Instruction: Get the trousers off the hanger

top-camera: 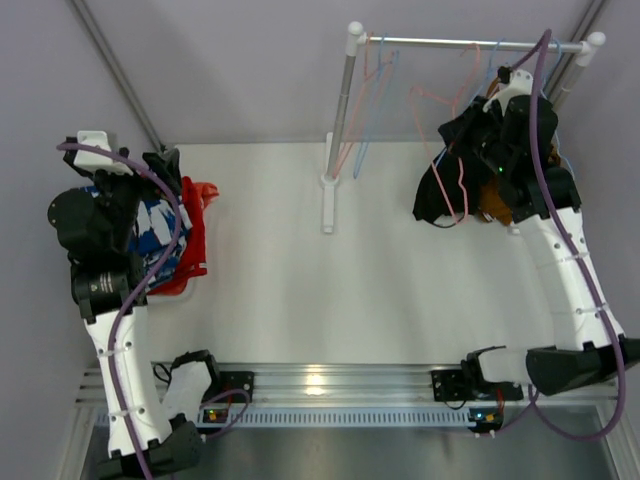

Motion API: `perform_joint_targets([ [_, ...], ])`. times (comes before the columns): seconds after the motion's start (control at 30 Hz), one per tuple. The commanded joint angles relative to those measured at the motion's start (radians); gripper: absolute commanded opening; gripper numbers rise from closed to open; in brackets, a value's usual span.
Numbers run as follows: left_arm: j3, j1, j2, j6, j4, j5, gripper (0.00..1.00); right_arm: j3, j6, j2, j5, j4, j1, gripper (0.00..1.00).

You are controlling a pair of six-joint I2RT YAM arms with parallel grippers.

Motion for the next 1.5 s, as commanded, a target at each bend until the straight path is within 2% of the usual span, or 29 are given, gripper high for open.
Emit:
perform_joint_targets([
  [0.0,0.0,0.0,0.004,-0.068,-0.095,0.023,0.99,0.15,0.009,0.105,0.118,-0.009,0.001,0.0],
  [0.13,0.009,0.0,0.016,-0.103,-0.124,-0.008,0.99,0.299,-0.031,0.246,0.158,0.018,0.052,0.0],
  [0.33,0.048,0.0,0.018,-0.163,-0.169,0.032,0.99,0.552,-0.097,0.496,0.247,0.031,0.11,0.0],
  [0.47,0.051,0.0,0.0,-0.152,-0.19,0.026,0.99,0.626,-0.186,0.588,0.329,0.048,0.156,0.0],
  [0.6,0.042,0.0,-0.019,-0.132,-0.209,0.009,0.99,0.611,-0.218,0.613,0.336,0.045,0.188,0.0],
  [0.77,0.031,0.0,-0.027,-0.134,-0.219,0.01,0.99,0.557,-0.23,0.604,0.332,0.058,0.201,0.0],
  [0.83,0.032,0.0,-0.025,-0.127,-0.224,0.007,0.99,0.528,-0.227,0.593,0.326,0.061,0.201,0.09],
  [0.87,0.034,0.0,-0.027,-0.126,-0.224,0.004,0.99,0.517,-0.226,0.573,0.318,0.064,0.202,0.21],
  [0.97,0.035,-0.001,-0.02,-0.123,-0.217,0.003,0.99,0.464,-0.209,0.519,0.275,0.077,0.201,0.33],
  [1.13,0.041,0.0,-0.01,-0.131,-0.195,0.02,0.99,0.365,-0.221,0.394,0.257,0.09,0.198,0.34],
  [1.27,0.057,0.0,0.0,-0.1,-0.177,0.009,0.99,0.27,-0.221,0.274,0.226,0.09,0.178,0.43],
  [1.47,0.069,0.0,0.004,-0.065,-0.138,-0.025,0.99,0.074,-0.094,0.071,0.13,0.065,0.041,0.51],
])
